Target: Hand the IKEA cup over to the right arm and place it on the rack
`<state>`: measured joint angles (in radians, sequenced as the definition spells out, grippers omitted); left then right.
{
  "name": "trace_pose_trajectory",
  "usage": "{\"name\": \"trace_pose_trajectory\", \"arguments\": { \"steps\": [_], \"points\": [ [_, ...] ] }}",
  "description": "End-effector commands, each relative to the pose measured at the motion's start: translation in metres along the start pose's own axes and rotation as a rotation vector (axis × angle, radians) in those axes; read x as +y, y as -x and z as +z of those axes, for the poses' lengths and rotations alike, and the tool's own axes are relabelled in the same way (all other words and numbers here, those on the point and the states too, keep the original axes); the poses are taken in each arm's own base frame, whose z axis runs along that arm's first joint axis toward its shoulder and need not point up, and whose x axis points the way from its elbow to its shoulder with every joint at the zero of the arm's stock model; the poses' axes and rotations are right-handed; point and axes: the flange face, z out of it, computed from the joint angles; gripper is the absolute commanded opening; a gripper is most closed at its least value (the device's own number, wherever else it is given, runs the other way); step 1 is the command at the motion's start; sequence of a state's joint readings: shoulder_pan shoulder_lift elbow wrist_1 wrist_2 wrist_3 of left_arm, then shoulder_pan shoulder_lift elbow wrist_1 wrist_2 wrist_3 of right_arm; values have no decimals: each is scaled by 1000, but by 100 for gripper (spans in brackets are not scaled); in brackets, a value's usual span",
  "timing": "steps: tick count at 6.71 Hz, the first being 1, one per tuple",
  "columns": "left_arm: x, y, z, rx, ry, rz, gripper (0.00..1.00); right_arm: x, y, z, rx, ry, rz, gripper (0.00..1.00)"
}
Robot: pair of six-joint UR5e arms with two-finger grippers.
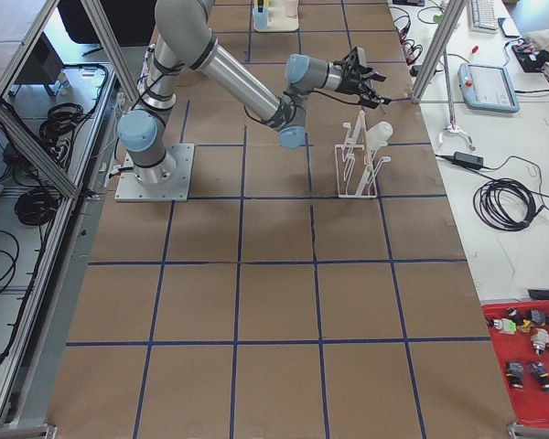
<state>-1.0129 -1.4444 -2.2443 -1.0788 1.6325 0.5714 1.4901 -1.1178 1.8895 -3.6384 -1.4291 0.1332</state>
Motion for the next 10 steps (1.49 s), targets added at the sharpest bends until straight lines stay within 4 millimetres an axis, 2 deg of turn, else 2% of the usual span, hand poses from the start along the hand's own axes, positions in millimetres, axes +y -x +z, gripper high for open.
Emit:
{"name": "trace_pose_trajectory", "arguments": {
  "steps": [1, 2, 3, 5, 6, 7, 8, 9, 10],
  "points": [
    [-9, 5, 21, 10, 21, 0, 99, -17, 41, -72, -64, -23, 203, 100],
    [-11, 6, 27, 18, 34, 3, 99, -21, 62, -99, -114, -22, 313, 100],
    [-11, 6, 34, 25, 53, 3, 99, -14, 89, -121, -209, 18, 446, 100],
    [-6, 5, 42, 35, 78, -5, 96, 9, 122, -144, -275, 130, 789, 100],
    [-4, 8, 42, 4, 98, -3, 69, 22, 132, -150, -274, 202, 1023, 100],
    [-3, 10, 42, -11, 109, -2, 33, 16, 135, -160, -331, 165, 1180, 100],
    [-3, 10, 42, -10, 107, -1, 10, 13, 135, -165, -372, 138, 1271, 100],
    [-4, 10, 40, -12, 101, 3, 0, 12, 135, -166, -374, 149, 1341, 100],
    [-8, 14, 32, -27, 79, 7, 0, 13, 134, -166, -363, 157, 1378, 100]
  ]
}}
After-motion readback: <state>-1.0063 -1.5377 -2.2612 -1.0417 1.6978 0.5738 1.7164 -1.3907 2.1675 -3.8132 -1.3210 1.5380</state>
